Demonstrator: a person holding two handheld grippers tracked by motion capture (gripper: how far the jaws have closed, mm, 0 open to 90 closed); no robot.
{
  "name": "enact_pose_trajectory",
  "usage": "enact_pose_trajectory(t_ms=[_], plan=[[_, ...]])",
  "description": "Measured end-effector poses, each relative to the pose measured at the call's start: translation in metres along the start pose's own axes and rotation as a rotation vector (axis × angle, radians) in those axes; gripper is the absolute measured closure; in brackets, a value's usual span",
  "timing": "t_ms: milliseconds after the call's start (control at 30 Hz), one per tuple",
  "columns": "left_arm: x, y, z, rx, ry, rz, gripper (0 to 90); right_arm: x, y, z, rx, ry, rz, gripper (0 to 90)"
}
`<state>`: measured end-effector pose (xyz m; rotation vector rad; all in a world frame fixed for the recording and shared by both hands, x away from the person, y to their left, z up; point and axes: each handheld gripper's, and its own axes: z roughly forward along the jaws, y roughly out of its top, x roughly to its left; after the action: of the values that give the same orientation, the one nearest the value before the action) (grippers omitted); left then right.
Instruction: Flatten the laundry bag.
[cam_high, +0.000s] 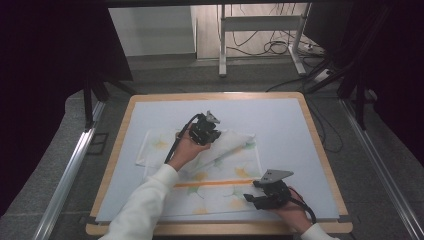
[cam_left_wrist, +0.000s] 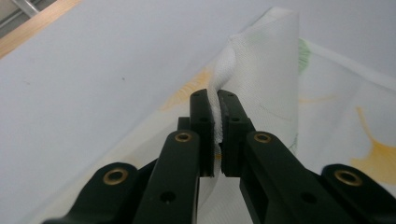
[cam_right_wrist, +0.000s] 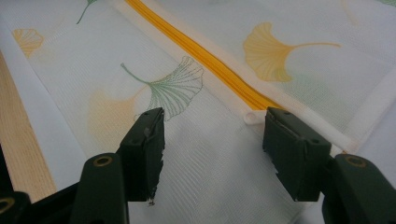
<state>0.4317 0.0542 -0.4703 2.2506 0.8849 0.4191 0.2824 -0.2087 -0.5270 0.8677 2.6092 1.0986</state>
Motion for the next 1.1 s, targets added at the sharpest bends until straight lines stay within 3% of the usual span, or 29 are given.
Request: enact_pose_trajectory(t_ms=[167, 367, 500, 600, 800, 900, 967, 1000, 1100], plan=[[0.018, 0.014, 0.012, 0.022, 0.018, 0.006, 86.8, -0.001, 0.000, 0.000, -0.002, 0.004, 0.004, 38.9], [0.042, 0.030, 0.031, 0.039, 0.063, -0.042, 86.5, -0.001, 0.000, 0.000, -0.004, 0.003, 0.006, 38.9], [0.048, 0.037, 0.045, 0.054, 0.075, -0.054, 86.2, -0.001, -0.001, 0.000, -0.007, 0.007, 0.012, 39.0], [0.049, 0.036, 0.059, 0.080, 0.082, -0.058, 85.8, -0.001, -0.001, 0.000, -0.007, 0.008, 0.010, 39.0], [0.055, 0.024, 0.068, 0.109, 0.068, -0.085, 81.4, -0.001, -0.001, 0.000, -0.007, 0.006, 0.004, 38.9], [0.059, 0.019, 0.071, 0.148, 0.030, -0.116, 66.1, -0.001, -0.001, 0.000, -0.008, 0.009, 0.006, 38.9], [0.059, 0.018, 0.069, 0.163, 0.050, -0.115, 49.3, -0.001, -0.001, 0.000, -0.007, 0.008, 0.005, 38.9], [0.059, 0.018, 0.065, 0.143, 0.064, -0.121, 42.5, -0.001, -0.001, 0.000, -0.006, 0.006, 0.004, 38.9], [0.062, 0.017, 0.044, 0.056, 0.055, -0.164, 25.2, -0.001, -0.001, 0.000, -0.007, 0.006, 0.006, 38.9]])
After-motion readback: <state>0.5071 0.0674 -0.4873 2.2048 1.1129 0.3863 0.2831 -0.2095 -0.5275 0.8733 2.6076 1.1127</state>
